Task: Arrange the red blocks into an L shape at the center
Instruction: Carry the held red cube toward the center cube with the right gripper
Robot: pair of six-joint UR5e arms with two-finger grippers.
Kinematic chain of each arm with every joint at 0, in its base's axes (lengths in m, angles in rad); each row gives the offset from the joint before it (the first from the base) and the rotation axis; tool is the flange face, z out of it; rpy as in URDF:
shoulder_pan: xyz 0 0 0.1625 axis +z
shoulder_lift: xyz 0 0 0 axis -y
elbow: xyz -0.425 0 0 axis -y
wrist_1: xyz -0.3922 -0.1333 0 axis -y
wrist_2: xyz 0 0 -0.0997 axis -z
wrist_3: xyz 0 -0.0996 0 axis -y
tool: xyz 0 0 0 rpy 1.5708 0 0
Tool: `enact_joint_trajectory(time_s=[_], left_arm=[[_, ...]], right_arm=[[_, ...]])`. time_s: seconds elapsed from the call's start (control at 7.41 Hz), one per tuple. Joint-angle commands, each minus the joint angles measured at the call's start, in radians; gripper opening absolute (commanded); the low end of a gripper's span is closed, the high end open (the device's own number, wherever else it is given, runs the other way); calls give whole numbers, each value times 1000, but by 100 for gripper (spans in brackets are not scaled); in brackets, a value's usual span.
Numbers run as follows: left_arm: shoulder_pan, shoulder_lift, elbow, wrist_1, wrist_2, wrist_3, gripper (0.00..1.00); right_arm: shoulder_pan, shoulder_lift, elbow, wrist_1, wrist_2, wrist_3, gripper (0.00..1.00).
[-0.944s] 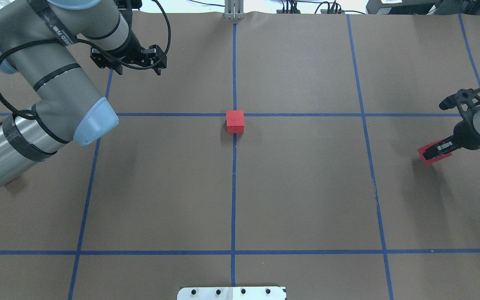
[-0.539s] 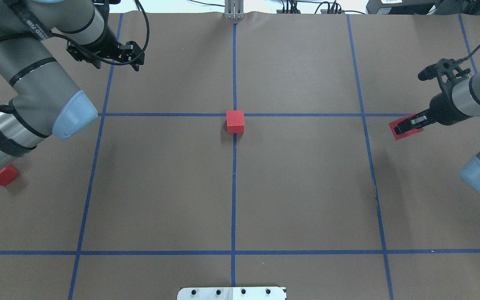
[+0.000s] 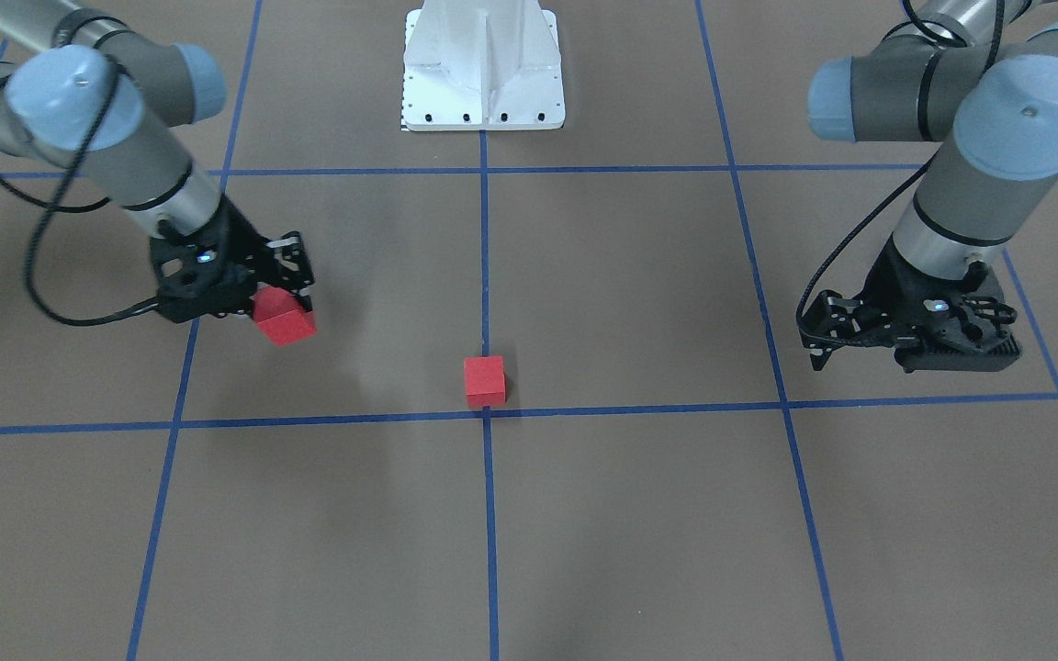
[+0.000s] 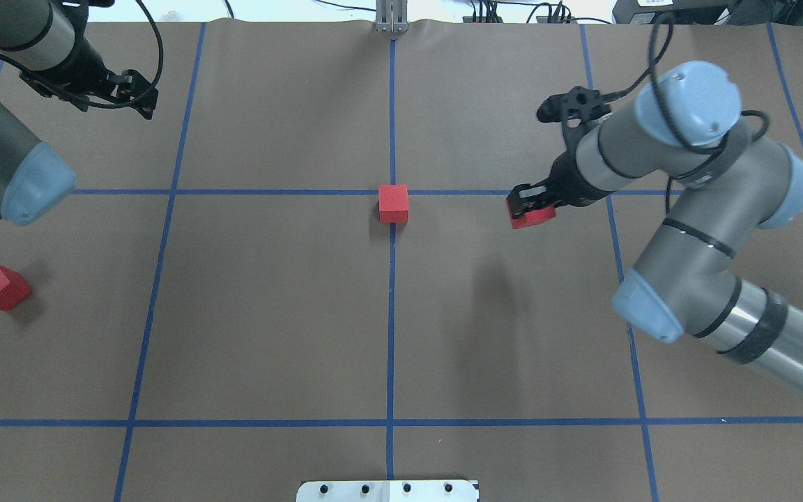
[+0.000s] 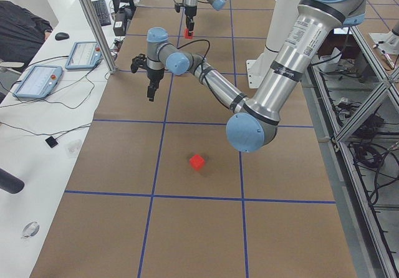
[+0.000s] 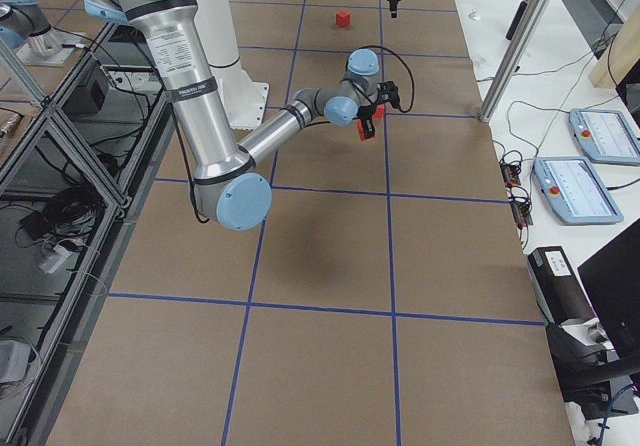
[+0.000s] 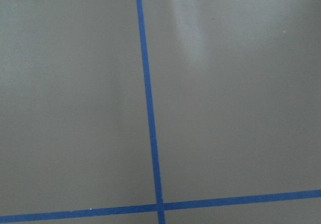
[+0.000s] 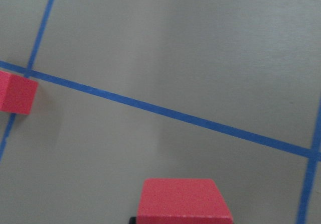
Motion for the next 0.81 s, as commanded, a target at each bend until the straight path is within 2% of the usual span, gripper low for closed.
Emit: enact_joint_trajectory(time_s=[0.0,0.13,0.27,0.4,0.67], left_arm=[[-15,45,7,-34,-11,-2,98],[-16,81,8,-97,-11,-5,99],[-16,92,10,-117,-11,-3,99],[-18,93,11,-117,-11,-5,99],[-16,93,20,-120,-13,-5,99]], right_arm=[[-119,160,-6,-138,-111,77,0],[-157,197,-9,-192,-155,80,0],[-218,212,-20,-194,-242,145,0],[-261,245,-74,-190,-336,187,0],[-268,360,-251,-182,-349,193,0]])
